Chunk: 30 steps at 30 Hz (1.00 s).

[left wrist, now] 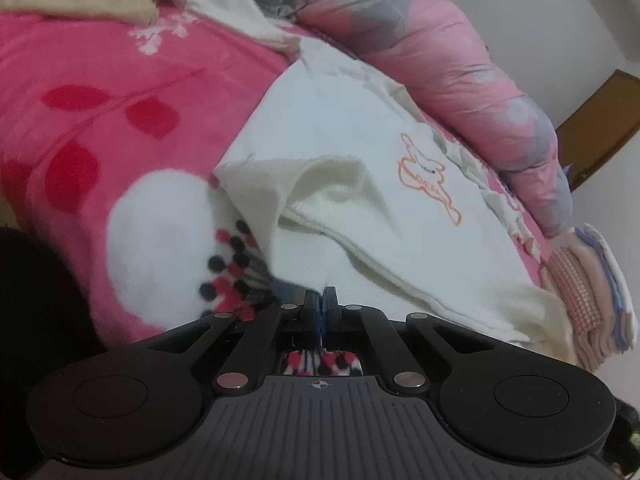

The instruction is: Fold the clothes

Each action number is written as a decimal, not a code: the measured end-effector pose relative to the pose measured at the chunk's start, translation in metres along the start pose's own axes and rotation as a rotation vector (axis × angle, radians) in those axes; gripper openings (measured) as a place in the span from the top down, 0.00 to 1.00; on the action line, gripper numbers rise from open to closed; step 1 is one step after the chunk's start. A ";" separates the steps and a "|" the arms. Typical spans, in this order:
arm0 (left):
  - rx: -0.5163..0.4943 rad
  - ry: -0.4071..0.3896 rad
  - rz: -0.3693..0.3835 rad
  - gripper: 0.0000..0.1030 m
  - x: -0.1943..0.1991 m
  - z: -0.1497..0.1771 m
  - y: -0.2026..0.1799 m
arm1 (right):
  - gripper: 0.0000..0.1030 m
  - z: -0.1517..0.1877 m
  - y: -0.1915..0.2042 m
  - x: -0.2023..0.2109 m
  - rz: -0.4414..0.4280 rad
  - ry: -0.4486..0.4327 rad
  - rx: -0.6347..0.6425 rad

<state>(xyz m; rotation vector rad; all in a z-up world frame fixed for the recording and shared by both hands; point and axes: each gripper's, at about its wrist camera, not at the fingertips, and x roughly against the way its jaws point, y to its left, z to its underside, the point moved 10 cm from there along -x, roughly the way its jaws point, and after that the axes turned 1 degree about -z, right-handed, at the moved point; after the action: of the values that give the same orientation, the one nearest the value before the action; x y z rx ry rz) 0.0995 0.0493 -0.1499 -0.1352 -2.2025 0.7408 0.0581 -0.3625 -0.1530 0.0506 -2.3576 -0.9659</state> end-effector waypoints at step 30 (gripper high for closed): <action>-0.711 -0.173 -0.170 0.35 0.003 -0.034 -0.030 | 0.52 0.021 0.104 -0.037 0.082 0.076 0.941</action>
<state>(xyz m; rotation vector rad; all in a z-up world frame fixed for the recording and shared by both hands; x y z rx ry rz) 0.1266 0.0413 -0.1141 -0.2392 -2.5152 -0.1547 0.0959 -0.2635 -0.1160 0.3388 -2.5013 0.2408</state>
